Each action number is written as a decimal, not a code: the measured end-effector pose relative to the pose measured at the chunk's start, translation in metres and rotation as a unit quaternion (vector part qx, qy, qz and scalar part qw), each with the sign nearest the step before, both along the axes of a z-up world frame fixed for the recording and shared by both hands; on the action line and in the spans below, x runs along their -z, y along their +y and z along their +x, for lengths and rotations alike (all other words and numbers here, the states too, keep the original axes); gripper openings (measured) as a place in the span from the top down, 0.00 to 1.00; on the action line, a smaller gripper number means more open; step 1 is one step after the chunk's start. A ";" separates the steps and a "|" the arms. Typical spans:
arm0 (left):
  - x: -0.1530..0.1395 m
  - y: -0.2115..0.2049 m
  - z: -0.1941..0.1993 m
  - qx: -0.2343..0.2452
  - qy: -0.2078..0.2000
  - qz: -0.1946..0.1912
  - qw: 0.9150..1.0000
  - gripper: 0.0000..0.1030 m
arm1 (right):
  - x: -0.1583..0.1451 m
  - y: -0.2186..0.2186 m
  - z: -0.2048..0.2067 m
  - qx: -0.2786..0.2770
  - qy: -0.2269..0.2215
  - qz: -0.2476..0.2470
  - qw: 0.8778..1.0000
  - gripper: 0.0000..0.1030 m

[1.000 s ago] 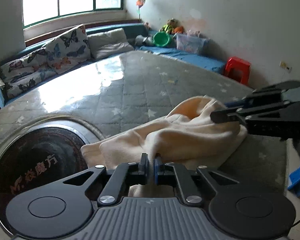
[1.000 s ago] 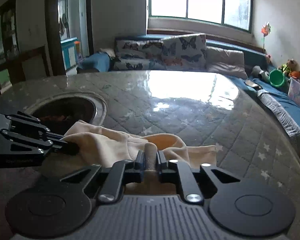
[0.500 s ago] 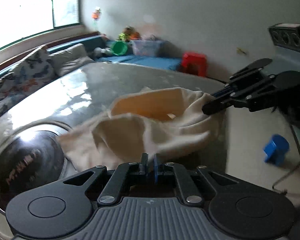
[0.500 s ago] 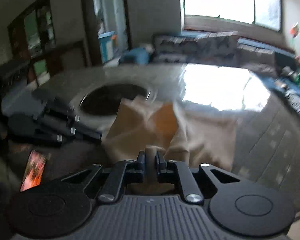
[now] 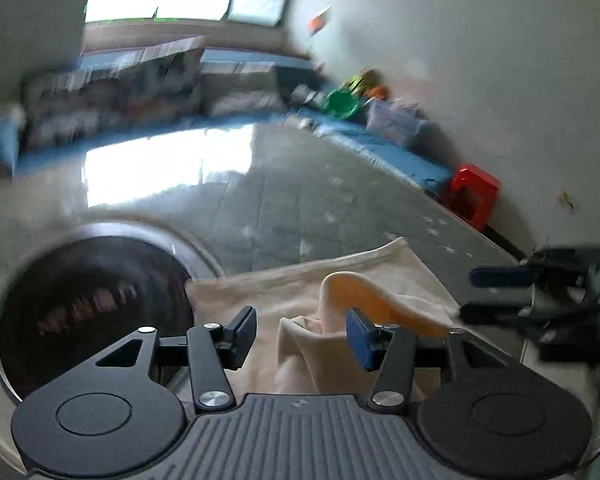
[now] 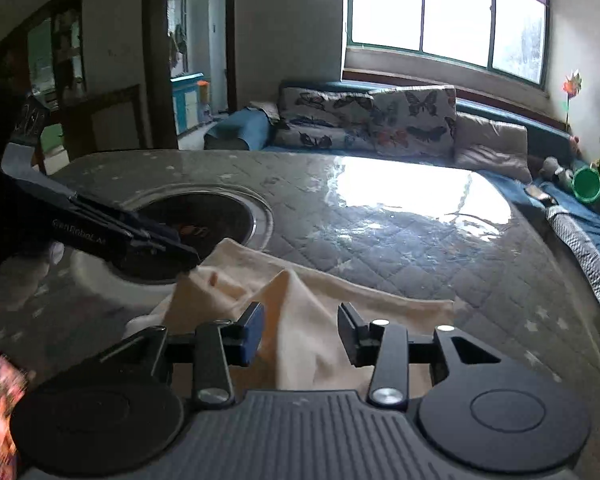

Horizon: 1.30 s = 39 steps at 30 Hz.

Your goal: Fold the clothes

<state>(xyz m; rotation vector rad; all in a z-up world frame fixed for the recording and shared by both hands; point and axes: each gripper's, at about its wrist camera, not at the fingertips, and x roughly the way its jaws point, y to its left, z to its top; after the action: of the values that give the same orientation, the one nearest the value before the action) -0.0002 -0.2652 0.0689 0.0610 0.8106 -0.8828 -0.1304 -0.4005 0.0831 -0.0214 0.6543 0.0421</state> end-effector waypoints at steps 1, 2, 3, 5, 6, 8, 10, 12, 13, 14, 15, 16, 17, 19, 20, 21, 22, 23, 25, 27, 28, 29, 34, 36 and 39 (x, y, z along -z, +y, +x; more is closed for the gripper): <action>0.004 -0.005 0.008 -0.006 0.020 0.001 1.000 0.48 | 0.003 0.001 0.011 0.002 0.005 0.003 1.000 0.60; 0.009 -0.009 0.012 -0.007 0.030 0.007 0.999 0.48 | 0.006 0.003 0.020 0.002 0.011 0.005 1.000 0.60; 0.013 -0.013 0.015 -0.006 0.037 0.014 0.999 0.48 | 0.009 0.005 0.029 0.002 0.016 0.006 1.000 0.60; 0.022 -0.018 0.018 -0.004 0.051 0.028 0.998 0.52 | 0.019 0.005 0.046 -0.002 0.030 0.003 1.000 0.60; 0.026 -0.018 0.019 0.000 0.060 0.030 0.998 0.56 | 0.025 0.007 0.052 -0.003 0.038 0.000 0.999 0.60; 0.032 -0.016 0.019 0.008 0.078 0.029 0.996 0.87 | 0.034 0.008 0.059 0.000 0.052 -0.005 0.999 0.60; 0.035 -0.011 0.015 0.014 0.080 0.026 0.996 0.91 | 0.042 0.008 0.059 0.006 0.060 -0.011 0.998 0.62; 0.033 -0.004 0.008 0.021 0.076 0.022 0.997 0.93 | 0.048 0.007 0.056 0.012 0.065 -0.017 0.998 0.81; 0.031 0.000 0.004 0.025 0.074 0.020 0.997 0.94 | 0.049 0.007 0.052 0.018 0.065 -0.025 0.997 0.86; 0.029 0.004 0.000 0.028 0.069 0.019 0.997 0.94 | 0.050 0.007 0.048 0.024 0.064 -0.032 0.997 0.91; 0.027 0.009 -0.004 0.031 0.064 0.018 0.997 0.94 | 0.050 0.008 0.044 0.032 0.060 -0.038 0.997 0.93; 0.025 0.012 -0.008 0.033 0.058 0.019 0.998 0.94 | 0.049 0.009 0.039 0.042 0.053 -0.048 0.997 0.93; 0.024 0.017 -0.013 0.034 0.053 0.019 0.998 0.94 | 0.047 0.008 0.032 0.052 0.045 -0.058 0.996 0.94; 0.023 0.028 -0.021 0.034 0.045 0.021 0.998 0.94 | 0.040 0.000 0.017 0.079 0.027 -0.066 0.994 0.94; 0.023 0.032 -0.024 0.033 0.042 0.022 0.998 0.94 | 0.038 -0.005 0.009 0.095 0.019 -0.066 0.993 0.94; 0.023 0.037 -0.026 0.032 0.042 0.023 0.998 0.94 | 0.036 -0.009 0.002 0.115 0.012 -0.069 0.991 0.94; 0.024 0.042 -0.028 0.030 0.042 0.022 0.998 0.94 | 0.035 -0.015 -0.006 0.136 0.008 -0.069 0.988 0.94; 0.025 0.046 -0.030 0.030 0.044 0.023 0.998 0.94 | 0.035 -0.024 -0.015 0.160 0.007 -0.064 0.985 0.94; 0.027 0.053 -0.034 0.032 0.048 0.024 0.998 0.94 | 0.037 -0.041 -0.029 0.202 0.012 -0.050 0.978 0.94; 0.029 0.054 -0.038 0.040 0.048 0.029 0.998 0.94 | 0.047 -0.055 -0.041 0.240 0.032 -0.044 0.969 0.94; 0.030 0.054 -0.039 0.044 0.048 0.032 0.997 0.93 | 0.053 -0.062 -0.045 0.251 0.047 -0.044 0.966 0.93; 0.031 0.053 -0.041 0.050 0.046 0.037 0.997 0.92 | 0.059 -0.066 -0.048 0.255 0.064 -0.044 0.964 0.90; 0.025 0.043 -0.044 0.060 0.020 0.046 0.997 0.75 | 0.064 -0.067 -0.066 0.236 0.089 -0.030 0.967 0.78; 0.023 0.039 -0.041 0.058 0.017 0.040 0.997 0.66 | 0.055 -0.064 -0.074 0.225 0.078 -0.031 0.971 0.74; 0.025 0.032 -0.032 0.035 0.014 0.042 0.998 0.52 | 0.038 -0.059 -0.080 0.205 0.063 -0.024 0.977 0.65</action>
<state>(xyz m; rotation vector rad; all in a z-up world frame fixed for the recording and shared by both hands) -0.0322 -0.2330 0.0438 0.1524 0.8751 -0.9176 -0.2109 -0.4594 0.0452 0.0702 0.7769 -0.3725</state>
